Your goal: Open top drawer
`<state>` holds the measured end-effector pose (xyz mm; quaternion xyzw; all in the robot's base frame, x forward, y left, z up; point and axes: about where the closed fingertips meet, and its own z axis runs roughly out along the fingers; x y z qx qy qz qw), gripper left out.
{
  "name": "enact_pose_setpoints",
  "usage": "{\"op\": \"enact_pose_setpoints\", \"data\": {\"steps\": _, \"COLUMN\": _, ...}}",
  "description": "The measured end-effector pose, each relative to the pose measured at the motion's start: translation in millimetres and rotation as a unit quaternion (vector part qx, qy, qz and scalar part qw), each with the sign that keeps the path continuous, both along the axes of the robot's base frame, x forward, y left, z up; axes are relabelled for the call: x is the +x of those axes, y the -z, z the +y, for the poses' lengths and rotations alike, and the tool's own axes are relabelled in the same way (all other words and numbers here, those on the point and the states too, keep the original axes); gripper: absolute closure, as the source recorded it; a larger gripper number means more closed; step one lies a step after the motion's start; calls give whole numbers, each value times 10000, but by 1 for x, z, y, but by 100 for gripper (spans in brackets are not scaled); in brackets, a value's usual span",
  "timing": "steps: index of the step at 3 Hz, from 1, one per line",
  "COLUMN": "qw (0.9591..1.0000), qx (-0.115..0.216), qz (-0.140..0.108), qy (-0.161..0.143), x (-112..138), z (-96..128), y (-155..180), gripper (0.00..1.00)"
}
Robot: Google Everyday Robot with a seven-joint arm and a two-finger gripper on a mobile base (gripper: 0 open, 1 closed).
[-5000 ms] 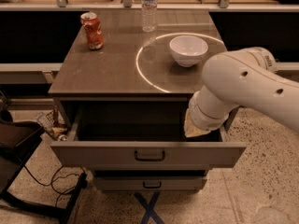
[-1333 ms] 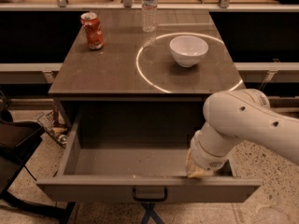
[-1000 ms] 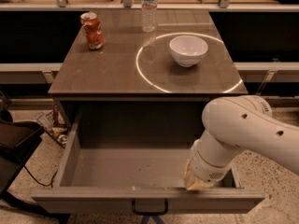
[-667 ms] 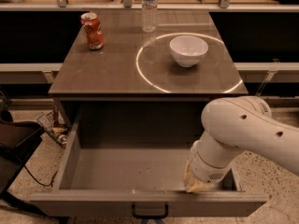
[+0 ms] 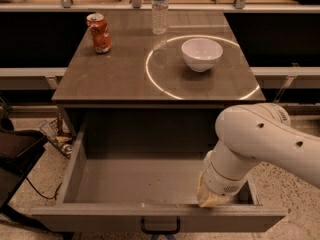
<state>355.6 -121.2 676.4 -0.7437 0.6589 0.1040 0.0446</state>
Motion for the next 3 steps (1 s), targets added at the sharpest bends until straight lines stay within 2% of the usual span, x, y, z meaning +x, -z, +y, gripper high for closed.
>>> {"op": "enact_pose_setpoints", "data": {"steps": 1, "qw": 10000, "qx": -7, "qz": -2, "qy": -6, "x": -1, "z": 0, "y": 0, "gripper": 15}}
{"op": "enact_pose_setpoints", "data": {"steps": 2, "qw": 10000, "qx": -15, "qz": -4, "qy": -13, "x": -1, "z": 0, "y": 0, "gripper": 0}}
{"op": "enact_pose_setpoints", "data": {"steps": 3, "qw": 10000, "qx": -16, "qz": -4, "qy": -13, "x": -1, "z": 0, "y": 0, "gripper": 0}}
